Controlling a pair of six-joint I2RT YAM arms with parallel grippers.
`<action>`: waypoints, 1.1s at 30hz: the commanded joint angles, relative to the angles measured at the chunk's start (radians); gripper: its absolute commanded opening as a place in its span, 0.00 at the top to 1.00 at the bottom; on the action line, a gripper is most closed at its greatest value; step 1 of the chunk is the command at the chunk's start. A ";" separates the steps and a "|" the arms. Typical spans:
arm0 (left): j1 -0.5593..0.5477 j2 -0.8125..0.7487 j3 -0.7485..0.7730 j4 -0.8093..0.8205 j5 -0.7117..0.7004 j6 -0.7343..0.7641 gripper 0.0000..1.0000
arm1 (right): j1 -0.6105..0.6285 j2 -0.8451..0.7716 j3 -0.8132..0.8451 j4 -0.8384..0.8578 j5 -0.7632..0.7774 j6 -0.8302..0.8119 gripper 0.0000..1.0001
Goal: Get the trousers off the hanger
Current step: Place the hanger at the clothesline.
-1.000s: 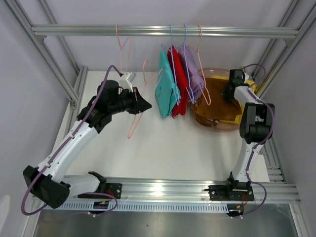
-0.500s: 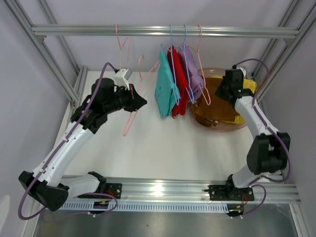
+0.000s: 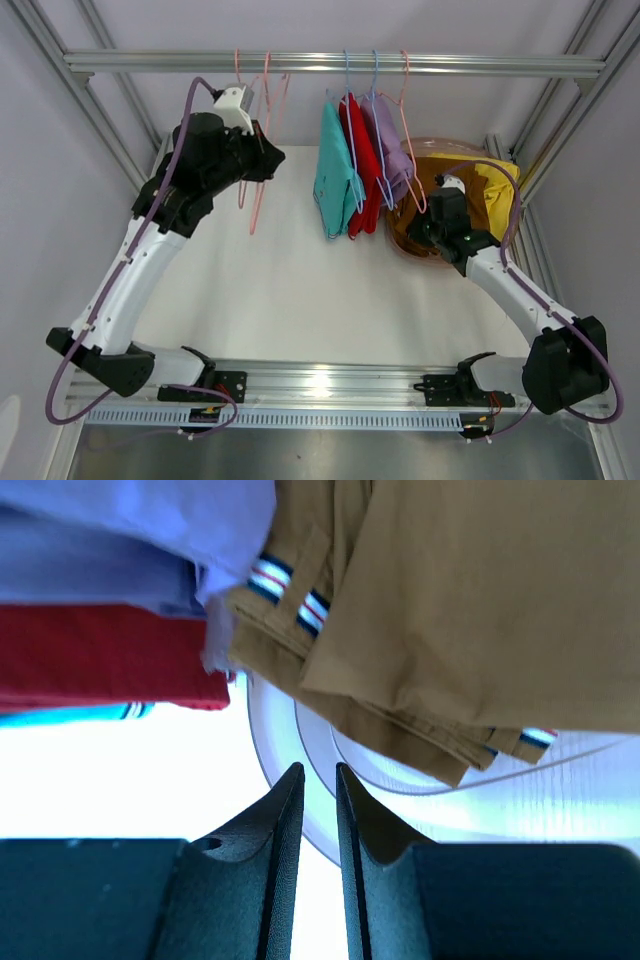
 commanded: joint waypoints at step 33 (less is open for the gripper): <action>0.215 0.243 0.130 -0.019 0.150 -0.122 0.66 | 0.012 -0.154 -0.186 0.063 -0.026 -0.040 0.77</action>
